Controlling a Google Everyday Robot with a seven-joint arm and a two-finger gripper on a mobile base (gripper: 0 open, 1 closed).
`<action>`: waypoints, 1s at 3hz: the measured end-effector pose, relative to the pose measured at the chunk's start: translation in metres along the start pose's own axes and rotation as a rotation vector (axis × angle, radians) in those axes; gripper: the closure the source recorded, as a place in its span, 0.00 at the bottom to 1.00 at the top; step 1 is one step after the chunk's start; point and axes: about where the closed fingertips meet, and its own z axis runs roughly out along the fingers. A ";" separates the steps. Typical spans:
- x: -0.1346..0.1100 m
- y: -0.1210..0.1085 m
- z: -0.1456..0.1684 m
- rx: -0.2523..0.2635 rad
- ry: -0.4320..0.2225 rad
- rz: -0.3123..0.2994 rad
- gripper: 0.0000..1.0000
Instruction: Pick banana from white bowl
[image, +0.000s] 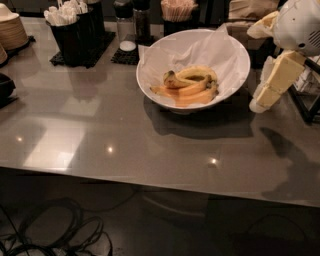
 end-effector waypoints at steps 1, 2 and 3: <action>0.006 0.000 0.003 0.003 -0.016 0.031 0.00; -0.012 -0.017 0.030 -0.028 -0.090 0.014 0.00; -0.047 -0.044 0.088 -0.134 -0.157 -0.054 0.00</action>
Offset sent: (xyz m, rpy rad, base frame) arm 0.0646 0.0479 -0.0358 0.1812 0.0379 0.0925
